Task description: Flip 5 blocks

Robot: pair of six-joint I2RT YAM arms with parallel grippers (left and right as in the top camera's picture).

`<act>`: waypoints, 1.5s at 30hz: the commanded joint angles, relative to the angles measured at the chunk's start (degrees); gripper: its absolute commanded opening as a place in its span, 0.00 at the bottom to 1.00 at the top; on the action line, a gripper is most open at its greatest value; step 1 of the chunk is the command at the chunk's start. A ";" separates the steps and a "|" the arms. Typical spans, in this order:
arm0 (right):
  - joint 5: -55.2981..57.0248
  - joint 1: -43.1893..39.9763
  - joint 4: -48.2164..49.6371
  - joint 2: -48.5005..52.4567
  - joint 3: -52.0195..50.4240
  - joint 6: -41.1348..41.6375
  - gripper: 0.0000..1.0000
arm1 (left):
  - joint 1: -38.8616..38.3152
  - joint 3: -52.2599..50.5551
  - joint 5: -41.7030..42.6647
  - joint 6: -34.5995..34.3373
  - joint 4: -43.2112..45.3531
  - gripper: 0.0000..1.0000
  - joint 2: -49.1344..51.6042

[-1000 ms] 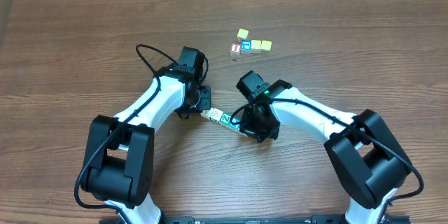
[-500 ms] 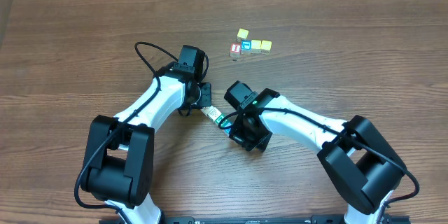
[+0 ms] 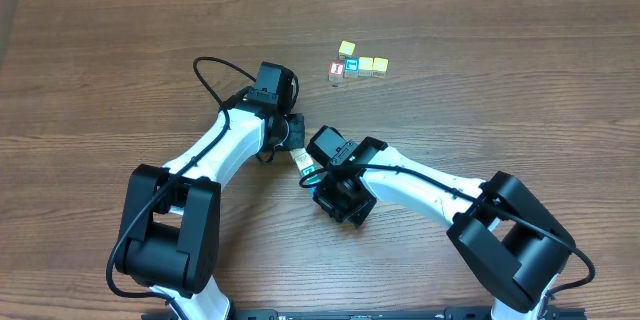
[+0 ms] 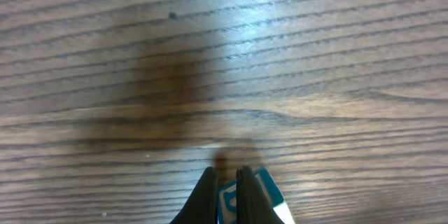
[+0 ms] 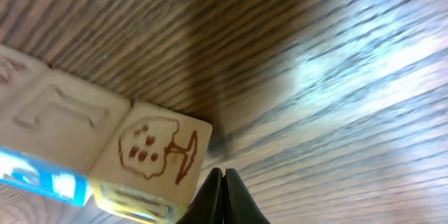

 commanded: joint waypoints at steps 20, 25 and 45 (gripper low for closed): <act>1.95 1.31 -3.48 -0.11 1.14 -5.46 0.04 | 2.78 8.90 2.34 0.61 -1.22 0.04 2.32; 4.98 -0.37 -4.59 -1.92 5.16 -26.14 0.04 | 5.40 17.51 1.97 -4.98 -7.61 0.04 2.32; 2.58 -0.33 -13.33 -2.10 12.17 -79.80 0.28 | 24.52 26.73 1.99 -8.15 -24.28 0.75 2.34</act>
